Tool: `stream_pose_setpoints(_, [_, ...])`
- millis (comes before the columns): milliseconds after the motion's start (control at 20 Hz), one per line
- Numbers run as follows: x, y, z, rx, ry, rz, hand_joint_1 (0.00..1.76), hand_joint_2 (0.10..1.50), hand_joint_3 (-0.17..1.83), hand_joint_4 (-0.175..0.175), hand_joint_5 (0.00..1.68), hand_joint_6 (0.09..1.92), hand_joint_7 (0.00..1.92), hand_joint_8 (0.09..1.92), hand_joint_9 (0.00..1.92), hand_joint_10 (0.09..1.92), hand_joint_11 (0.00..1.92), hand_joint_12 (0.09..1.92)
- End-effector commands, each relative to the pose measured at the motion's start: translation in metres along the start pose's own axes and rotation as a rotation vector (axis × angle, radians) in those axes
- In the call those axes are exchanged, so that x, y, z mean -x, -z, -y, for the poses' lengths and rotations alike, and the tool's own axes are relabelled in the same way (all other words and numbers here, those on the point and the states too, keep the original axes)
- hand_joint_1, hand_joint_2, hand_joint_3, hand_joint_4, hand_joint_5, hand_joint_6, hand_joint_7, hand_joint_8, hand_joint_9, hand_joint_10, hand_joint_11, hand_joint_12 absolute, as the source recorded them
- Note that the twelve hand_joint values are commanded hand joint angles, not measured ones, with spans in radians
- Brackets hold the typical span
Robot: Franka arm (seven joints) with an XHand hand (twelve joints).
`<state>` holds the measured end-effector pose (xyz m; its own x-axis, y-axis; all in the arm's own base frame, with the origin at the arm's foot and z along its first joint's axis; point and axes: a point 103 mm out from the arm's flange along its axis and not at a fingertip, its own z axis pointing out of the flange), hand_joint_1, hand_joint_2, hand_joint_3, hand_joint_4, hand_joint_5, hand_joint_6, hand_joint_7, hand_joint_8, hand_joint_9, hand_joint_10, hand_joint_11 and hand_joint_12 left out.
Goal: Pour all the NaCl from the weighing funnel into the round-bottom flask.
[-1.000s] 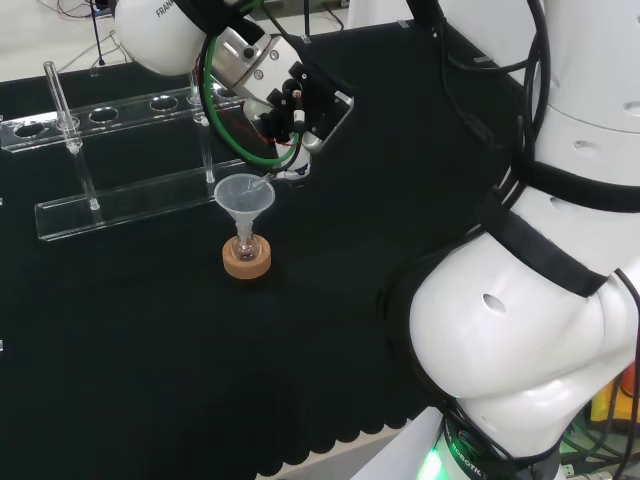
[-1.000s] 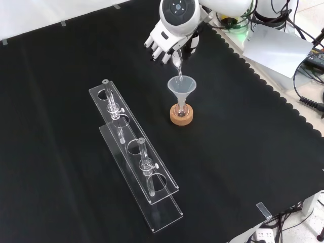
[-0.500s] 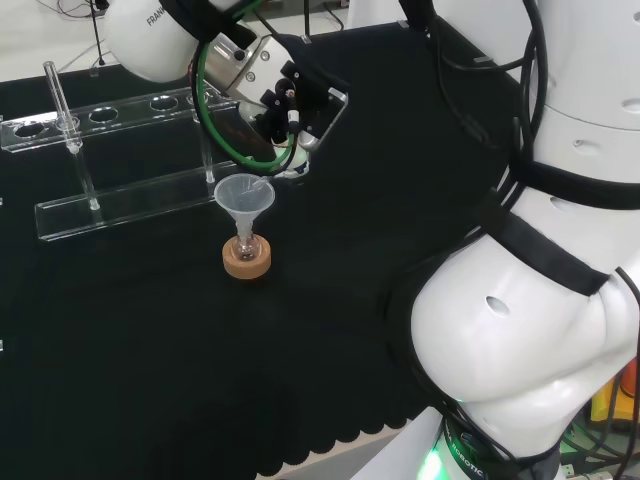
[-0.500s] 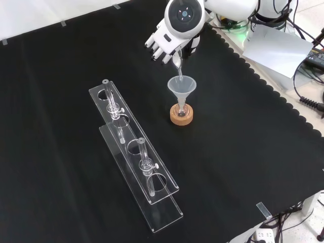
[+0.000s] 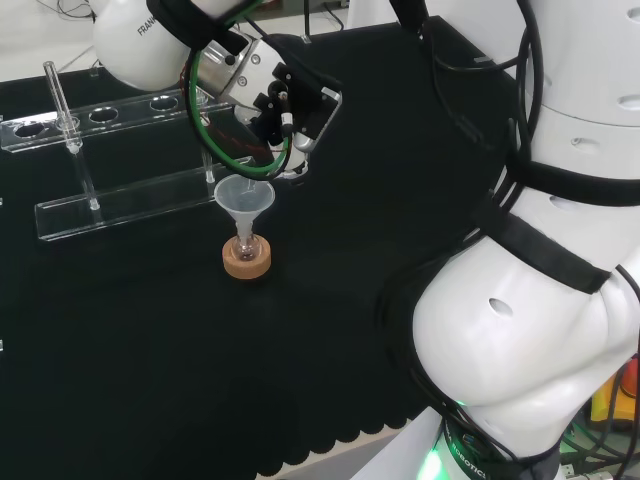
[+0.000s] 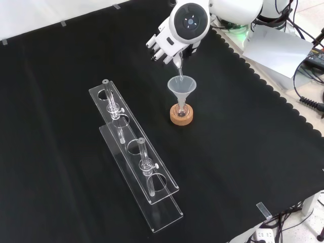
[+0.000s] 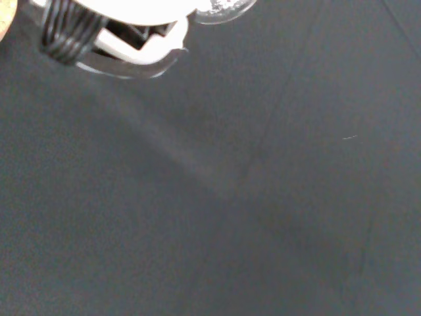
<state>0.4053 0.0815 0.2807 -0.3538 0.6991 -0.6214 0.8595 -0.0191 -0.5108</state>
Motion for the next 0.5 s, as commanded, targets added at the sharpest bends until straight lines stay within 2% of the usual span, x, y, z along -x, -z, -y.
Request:
stream_pose_setpoints(50, [-0.0013,0.0022,0.0008,-0.001,-0.003,0.014,1.09,0.62,0.85,0.175,1.14,1.0,0.63,0.61,0.9,0.43,0.61,1.21])
stream_pose_setpoints(500, [-0.003,0.0073,0.0016,-0.013,-0.017,0.068,1.09,0.62,0.85,0.175,1.14,1.0,0.63,0.61,0.91,0.43,0.61,1.21])
